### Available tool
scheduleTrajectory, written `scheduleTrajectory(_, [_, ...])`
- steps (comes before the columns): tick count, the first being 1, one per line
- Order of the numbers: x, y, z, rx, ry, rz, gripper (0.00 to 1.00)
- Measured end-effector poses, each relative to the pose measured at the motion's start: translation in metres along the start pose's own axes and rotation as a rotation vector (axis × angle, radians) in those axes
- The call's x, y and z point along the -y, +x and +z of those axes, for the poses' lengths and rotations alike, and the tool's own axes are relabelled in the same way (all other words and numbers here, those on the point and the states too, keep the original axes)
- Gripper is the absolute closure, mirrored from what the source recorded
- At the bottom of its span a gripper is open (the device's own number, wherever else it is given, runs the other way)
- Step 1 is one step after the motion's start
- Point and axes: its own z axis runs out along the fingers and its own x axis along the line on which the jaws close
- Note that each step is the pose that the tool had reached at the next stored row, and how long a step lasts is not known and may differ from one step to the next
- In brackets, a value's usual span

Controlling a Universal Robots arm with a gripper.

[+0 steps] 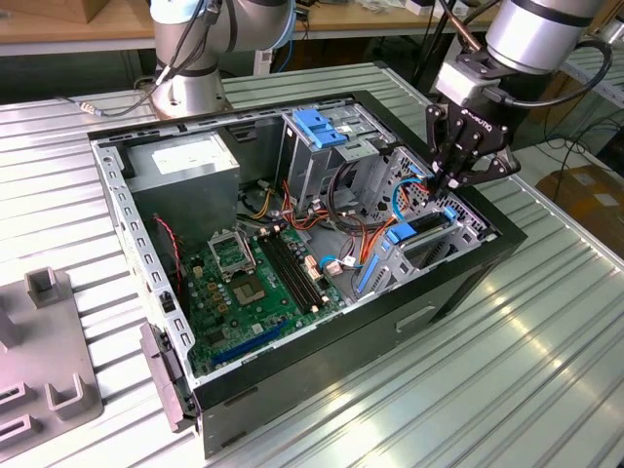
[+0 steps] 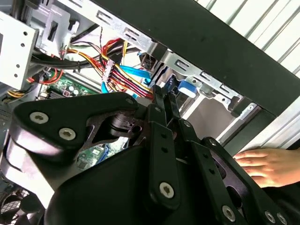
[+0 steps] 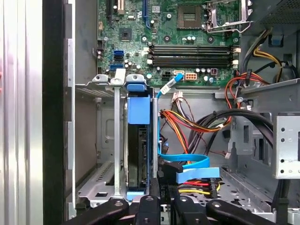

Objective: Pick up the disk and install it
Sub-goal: 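Insert the first disk wire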

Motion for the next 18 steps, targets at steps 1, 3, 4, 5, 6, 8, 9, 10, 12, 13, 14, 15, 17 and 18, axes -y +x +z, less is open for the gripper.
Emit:
scheduleTrajectory(1, [-0.0001,0.0021,0.0003,0.0005,0.0000,0.000,0.82])
scheduleTrajectory(3, [-0.0009,0.0073,0.0007,0.0163,0.0000,0.000,0.82])
scheduleTrajectory(4, [-0.0011,0.0095,0.0009,0.0270,0.0000,0.000,0.82])
scheduleTrajectory(5, [-0.0012,0.0117,0.0010,0.0384,0.0000,0.000,0.82])
scheduleTrajectory(6, [-0.0013,0.0159,0.0013,0.0563,-0.0001,0.000,0.82])
scheduleTrajectory(8, [-0.0020,0.0213,0.0016,0.0593,-0.0001,0.000,0.82])
scheduleTrajectory(9, [-0.0029,0.0215,0.0022,0.0596,-0.0001,-0.002,0.82])
scheduleTrajectory(10, [-0.0040,0.0216,0.0032,0.0592,-0.0001,-0.003,0.82])
scheduleTrajectory(12, [-0.0046,0.0216,0.0053,0.0595,-0.0001,-0.003,0.82])
scheduleTrajectory(13, [-0.0046,0.0215,0.0060,0.0593,-0.0001,-0.003,0.82])
scheduleTrajectory(14, [-0.0046,0.0215,0.0067,0.0595,-0.0001,-0.003,0.82])
scheduleTrajectory(15, [-0.0053,0.0219,0.0079,0.0594,-0.0001,-0.003,0.82])
scheduleTrajectory(17, [-0.0056,0.0220,0.0093,0.0593,-0.0001,-0.003,0.82])
scheduleTrajectory(18, [-0.0057,0.0220,0.0097,0.0591,-0.0001,-0.003,0.82])
